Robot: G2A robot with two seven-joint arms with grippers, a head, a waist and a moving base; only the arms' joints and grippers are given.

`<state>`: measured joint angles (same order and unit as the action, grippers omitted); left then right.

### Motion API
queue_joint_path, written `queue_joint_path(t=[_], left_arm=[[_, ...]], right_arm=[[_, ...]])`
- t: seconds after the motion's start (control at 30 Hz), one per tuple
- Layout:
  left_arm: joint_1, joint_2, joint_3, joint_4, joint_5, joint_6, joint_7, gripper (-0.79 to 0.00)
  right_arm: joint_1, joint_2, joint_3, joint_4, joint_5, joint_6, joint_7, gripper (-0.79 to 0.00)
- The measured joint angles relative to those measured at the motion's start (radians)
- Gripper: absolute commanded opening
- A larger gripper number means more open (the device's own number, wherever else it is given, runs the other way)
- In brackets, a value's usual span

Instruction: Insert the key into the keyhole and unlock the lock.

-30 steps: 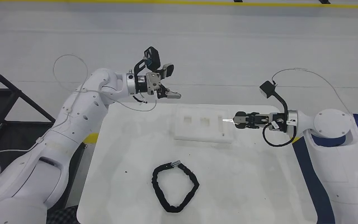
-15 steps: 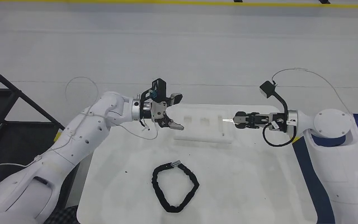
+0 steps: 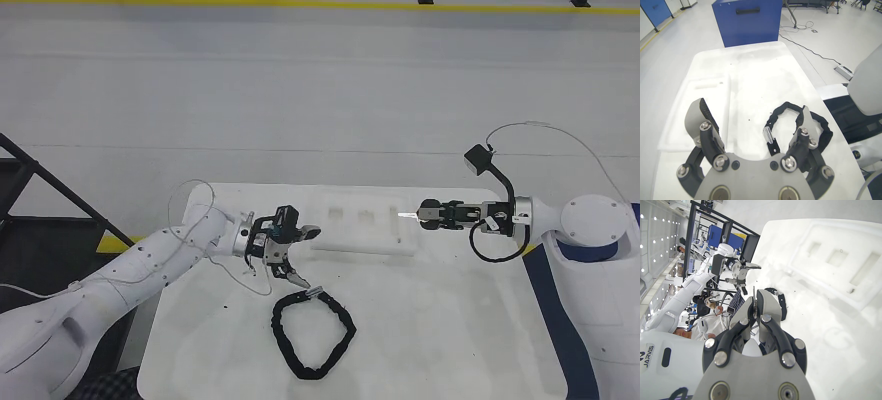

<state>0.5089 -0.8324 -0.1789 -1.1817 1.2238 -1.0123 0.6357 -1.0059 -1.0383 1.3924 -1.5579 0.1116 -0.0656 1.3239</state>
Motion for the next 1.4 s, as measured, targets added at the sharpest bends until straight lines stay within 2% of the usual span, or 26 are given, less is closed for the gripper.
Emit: queue_joint_path(t=[0.1, 0.23, 0.37, 0.6, 1.17, 1.4], left_arm=[[0.017, -0.020, 0.013, 0.050, 0.055, 0.000, 0.069, 0.000], [0.045, -0.052, 0.009, 0.097, 0.137, 0.000, 0.097, 0.000], [0.058, -0.084, 0.009, 0.150, 0.193, 0.000, 0.060, 0.000], [0.079, -0.141, 0.009, 0.209, 0.209, 0.000, -0.066, 0.000], [0.083, -0.143, 0.007, 0.212, 0.206, 0.003, -0.070, 0.000], [0.158, -0.133, -0.046, 0.209, 0.071, 0.061, -0.148, 0.000]], right_arm=[[0.000, 0.000, 0.000, 0.000, 0.000, 0.000, 0.000, -0.785], [0.000, 0.000, 0.000, 0.000, 0.000, 0.000, 0.000, -0.785], [0.000, 0.000, 0.000, 0.000, 0.000, 0.000, 0.000, -0.785], [0.000, 0.000, 0.000, 0.000, 0.000, 0.000, 0.000, -0.785], [0.000, 0.000, 0.000, 0.000, 0.000, 0.000, 0.000, -0.785], [0.000, 0.000, 0.000, 0.000, 0.000, 0.000, 0.000, -0.785]])
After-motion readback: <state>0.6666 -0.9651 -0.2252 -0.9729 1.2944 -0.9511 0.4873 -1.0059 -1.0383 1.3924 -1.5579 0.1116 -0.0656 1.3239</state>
